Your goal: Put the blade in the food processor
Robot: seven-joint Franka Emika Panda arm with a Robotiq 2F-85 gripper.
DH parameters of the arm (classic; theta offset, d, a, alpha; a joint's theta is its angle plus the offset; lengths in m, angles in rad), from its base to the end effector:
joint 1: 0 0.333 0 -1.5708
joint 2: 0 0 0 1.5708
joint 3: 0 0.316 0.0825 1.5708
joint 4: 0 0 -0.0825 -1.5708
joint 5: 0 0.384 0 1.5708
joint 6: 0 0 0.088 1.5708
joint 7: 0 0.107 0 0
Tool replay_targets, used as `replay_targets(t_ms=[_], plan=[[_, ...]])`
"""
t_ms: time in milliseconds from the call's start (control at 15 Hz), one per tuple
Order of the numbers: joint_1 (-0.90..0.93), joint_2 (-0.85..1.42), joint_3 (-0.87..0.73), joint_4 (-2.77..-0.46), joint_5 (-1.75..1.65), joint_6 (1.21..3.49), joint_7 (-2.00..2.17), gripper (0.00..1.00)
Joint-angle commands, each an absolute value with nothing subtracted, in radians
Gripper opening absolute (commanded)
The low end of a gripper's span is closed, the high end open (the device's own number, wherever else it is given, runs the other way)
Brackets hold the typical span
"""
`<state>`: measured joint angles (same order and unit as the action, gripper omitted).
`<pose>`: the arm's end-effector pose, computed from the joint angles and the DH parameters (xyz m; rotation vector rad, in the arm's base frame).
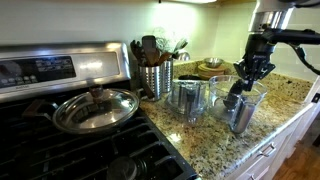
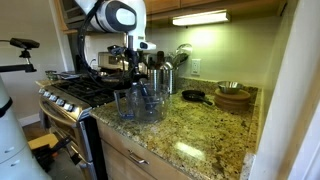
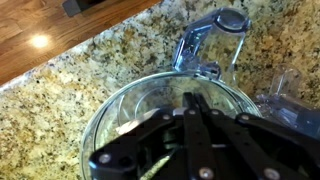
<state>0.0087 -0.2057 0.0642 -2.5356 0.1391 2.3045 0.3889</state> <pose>0.4356 0.0342 0.3455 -2.9952 0.6260 0.0686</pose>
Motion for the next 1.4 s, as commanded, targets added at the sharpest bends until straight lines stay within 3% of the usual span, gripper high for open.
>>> replay_targets(t_ms=[0, 1000, 1067, 1133, 1333], plan=[[0.001, -0.164, 0.046, -2.508, 0.168, 2.313, 0.378, 0.05], [-0.005, -0.150, 0.024, -2.485, 0.163, 2.381, 0.396, 0.05], [-0.001, -0.167, 0.024, -2.490, 0.171, 2.367, 0.385, 0.11], [-0.001, -0.178, 0.026, -2.492, 0.164, 2.359, 0.387, 0.31], [-0.002, -0.220, 0.036, -2.496, 0.142, 2.334, 0.393, 0.49]])
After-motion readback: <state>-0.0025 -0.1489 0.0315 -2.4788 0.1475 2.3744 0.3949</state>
